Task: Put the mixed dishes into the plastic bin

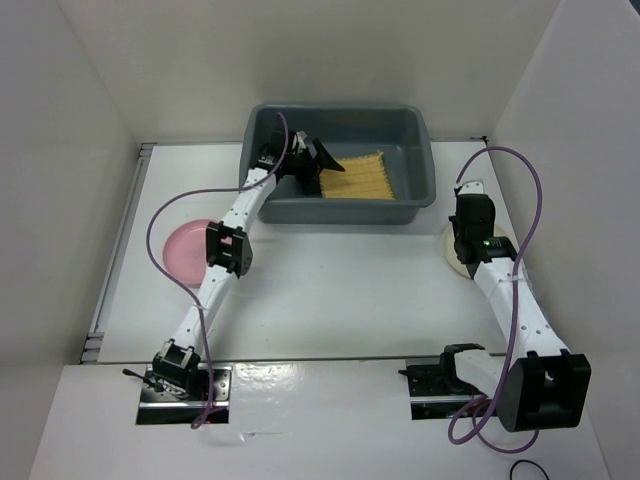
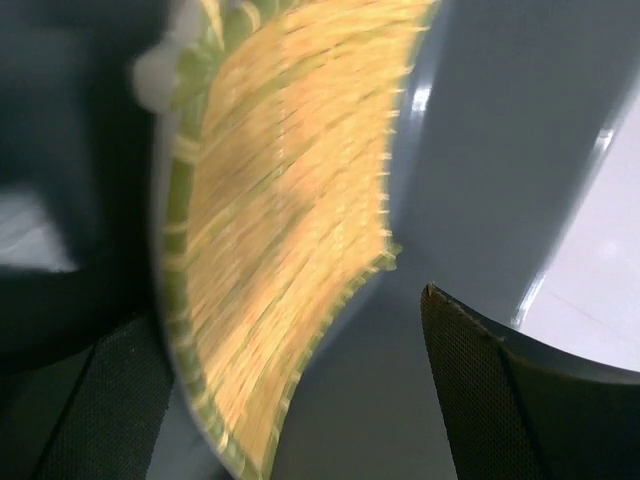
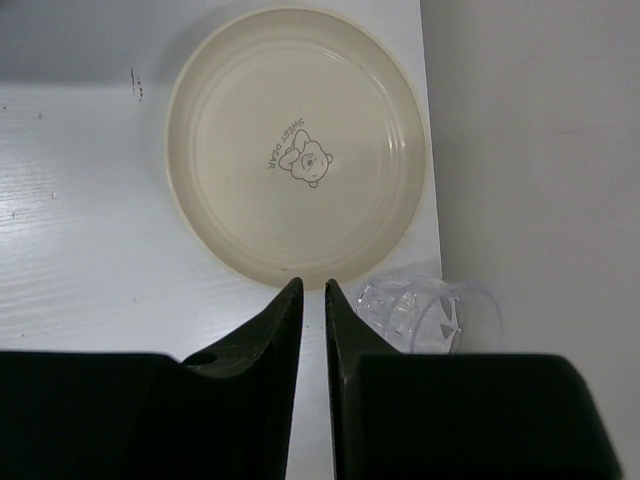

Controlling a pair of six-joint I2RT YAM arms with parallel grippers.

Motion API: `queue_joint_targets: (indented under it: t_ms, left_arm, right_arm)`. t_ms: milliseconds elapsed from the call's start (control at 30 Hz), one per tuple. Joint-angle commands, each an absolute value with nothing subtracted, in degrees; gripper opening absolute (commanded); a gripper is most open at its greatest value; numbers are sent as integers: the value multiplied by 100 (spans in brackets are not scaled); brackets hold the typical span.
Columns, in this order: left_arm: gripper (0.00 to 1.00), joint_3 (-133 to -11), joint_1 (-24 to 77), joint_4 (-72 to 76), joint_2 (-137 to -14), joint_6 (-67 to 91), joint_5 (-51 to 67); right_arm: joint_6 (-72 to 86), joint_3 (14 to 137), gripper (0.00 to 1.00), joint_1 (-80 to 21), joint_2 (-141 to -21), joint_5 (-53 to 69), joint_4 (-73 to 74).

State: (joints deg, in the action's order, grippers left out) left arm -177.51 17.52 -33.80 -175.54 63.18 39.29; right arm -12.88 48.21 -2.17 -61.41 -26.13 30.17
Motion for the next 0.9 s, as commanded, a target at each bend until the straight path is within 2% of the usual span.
queue_joint_targets:
  t_ms: [0,33,233,433,533,567,633,833,867]
  left_arm:
    - [100,-17974,1556,-4751,-16489,5303,3368]
    - [100,-17974,1503,-4885,-16358,5187,3183]
    - [100,-17974,1503,-5695,-16058,4729,2472]
    - [100,-17974,1679,-6283,-15408,3896,802]
    - [100,-17974,1793,-6775,-14890,3317,-593]
    - [100,-17974,1871,-7159,-14619,3235,-1581]
    - [100,-17869,1872,-7470,-14363,3304,-2597]
    - [100,-15700,1293,-7471,-12447,3971,-3602]
    - [100,-14958,1196,-7418,-12089,4312,-3604]
  right_arm:
    - [-1248,4772,20,-272,-6073,-2576,2742]
    - [-1248,4772,22,-272,-6134,-2575,2742]
    - [-1248,4772,23,-439,-6187,-2575,2742]
    - [-1248,4772,24,-492,-6187,-2522,2742]
    - [-1248,4772,24,-545,-6187,-2522,2742]
    - [-1248,4772,24,-545,-6187,-2522,2742]
    - [-1248,4772,24,-597,-6187,-2522,2742]
    - [-1248,4720,24,-598,-6187,-2522,2742]
    - [-1248,4720,24,-598,-6187,-2522,2742]
